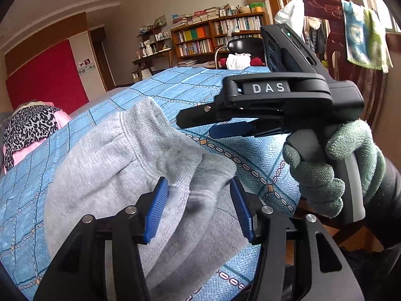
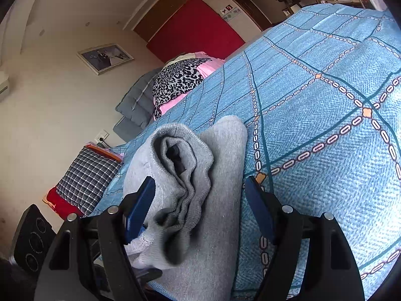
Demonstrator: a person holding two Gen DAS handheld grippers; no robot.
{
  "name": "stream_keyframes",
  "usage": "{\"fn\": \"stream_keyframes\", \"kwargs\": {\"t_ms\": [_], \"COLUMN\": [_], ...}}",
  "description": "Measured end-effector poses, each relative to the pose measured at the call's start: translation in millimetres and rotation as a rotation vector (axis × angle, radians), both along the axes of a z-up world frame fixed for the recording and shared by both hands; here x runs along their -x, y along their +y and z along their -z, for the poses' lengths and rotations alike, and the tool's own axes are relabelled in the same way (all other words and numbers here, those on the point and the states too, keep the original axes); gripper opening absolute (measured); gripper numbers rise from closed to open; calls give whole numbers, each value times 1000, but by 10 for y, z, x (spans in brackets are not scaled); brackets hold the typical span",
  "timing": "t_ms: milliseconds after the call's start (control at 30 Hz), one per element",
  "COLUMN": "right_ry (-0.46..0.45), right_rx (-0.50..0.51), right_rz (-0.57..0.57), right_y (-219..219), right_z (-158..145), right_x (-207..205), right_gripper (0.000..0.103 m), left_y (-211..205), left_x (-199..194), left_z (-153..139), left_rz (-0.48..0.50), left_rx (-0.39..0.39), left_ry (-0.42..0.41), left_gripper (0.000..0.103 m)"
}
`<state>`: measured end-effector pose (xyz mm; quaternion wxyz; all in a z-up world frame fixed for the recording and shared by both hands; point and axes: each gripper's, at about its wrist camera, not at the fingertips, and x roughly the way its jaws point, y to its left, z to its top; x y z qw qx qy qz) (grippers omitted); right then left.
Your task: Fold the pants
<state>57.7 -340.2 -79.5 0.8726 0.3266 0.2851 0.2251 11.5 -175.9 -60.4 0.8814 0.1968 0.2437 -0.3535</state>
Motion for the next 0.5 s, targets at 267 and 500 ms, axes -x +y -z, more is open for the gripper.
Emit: {"fn": "stream_keyframes", "kwargs": {"t_ms": [267,500], "right_ry": [52,107], "right_rx": [-167,-76], "right_rz": [-53,-66], "right_y": [-39,226], "right_z": [117,110], "right_x": [251,226], "right_gripper": [75,75], "left_y": [429,679], "left_x": [-44,44], "left_z": [-132,-108], "left_rz": [-54,-108], "left_rx": [55,82], "left_ry": [4,37], "left_gripper": [53,53]}}
